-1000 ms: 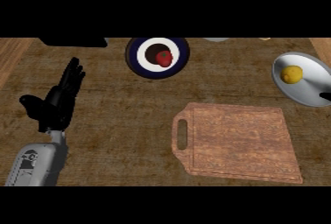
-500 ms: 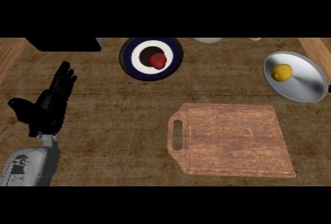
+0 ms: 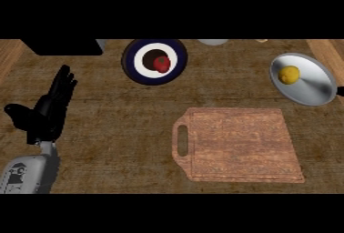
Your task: Pick the lemon from the cutting board and place it in the pan
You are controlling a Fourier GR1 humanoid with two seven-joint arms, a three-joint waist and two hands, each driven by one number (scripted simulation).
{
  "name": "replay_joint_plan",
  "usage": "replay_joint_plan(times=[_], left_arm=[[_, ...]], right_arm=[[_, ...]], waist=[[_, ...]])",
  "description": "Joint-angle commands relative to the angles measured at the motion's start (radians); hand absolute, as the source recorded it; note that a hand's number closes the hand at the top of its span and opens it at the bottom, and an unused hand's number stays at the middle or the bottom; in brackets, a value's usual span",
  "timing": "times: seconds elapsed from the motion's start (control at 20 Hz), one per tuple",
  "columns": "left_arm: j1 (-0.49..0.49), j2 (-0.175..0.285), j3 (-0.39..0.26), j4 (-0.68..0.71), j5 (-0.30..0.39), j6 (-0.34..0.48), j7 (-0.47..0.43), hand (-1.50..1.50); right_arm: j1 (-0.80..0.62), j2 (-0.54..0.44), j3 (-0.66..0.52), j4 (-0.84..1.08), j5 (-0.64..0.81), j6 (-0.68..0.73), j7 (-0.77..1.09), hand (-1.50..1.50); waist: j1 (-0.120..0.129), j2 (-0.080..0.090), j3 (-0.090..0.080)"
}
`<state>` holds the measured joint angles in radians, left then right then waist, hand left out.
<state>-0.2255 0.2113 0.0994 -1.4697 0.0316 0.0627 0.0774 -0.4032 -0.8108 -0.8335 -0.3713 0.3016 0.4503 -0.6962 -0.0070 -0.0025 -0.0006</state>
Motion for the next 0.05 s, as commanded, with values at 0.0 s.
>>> replay_joint_plan(times=[0.0], left_arm=[[0.016, -0.019, -0.015, -0.034, -0.023, 0.019, 0.019, 0.00]], right_arm=[[0.057, 0.039, 0.047, -0.119, -0.039, 0.050, 0.010, -1.50]], waist=[[0.002, -0.001, 0.000]])
